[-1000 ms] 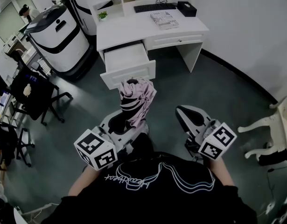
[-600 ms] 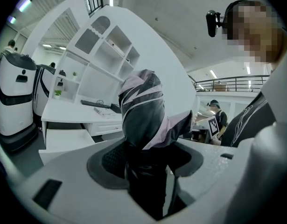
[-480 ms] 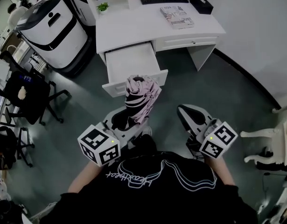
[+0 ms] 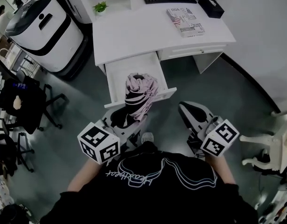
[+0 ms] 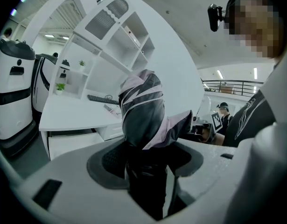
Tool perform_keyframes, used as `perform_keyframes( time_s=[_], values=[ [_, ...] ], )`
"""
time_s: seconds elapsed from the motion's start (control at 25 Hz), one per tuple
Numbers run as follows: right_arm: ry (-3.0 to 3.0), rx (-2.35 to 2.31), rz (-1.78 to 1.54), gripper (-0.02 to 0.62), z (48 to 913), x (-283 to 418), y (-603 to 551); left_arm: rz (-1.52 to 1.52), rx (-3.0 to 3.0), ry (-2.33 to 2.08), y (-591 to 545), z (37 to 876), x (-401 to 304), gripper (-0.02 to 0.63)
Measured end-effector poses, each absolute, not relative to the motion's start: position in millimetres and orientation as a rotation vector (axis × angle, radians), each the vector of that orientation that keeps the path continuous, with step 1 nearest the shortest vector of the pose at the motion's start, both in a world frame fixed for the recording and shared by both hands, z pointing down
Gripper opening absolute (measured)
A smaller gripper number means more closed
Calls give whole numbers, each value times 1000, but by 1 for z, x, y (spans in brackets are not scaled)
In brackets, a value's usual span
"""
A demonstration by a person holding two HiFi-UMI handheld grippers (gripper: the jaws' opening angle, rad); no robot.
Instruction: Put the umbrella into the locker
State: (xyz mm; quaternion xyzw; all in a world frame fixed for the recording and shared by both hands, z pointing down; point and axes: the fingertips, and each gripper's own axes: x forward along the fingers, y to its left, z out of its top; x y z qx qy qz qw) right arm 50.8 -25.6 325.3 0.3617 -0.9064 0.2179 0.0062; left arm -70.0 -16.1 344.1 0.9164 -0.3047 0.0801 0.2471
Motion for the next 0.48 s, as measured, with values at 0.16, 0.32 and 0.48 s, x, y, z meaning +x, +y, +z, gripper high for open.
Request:
perform_keyframes(
  time_s=[0.16,0.32,0.48],
  values=[
    [-2831,1137,663,3,328,50,-33,232,2500,-828,-24,350,-73,230],
    [-2833,1133,678,3,332,40,-64,293,2491,-855,-57,359,-87,230],
    [-2833,1127,680,3,336,39,-72,371,2520,-891,-75,364,-96,231]
  ],
)
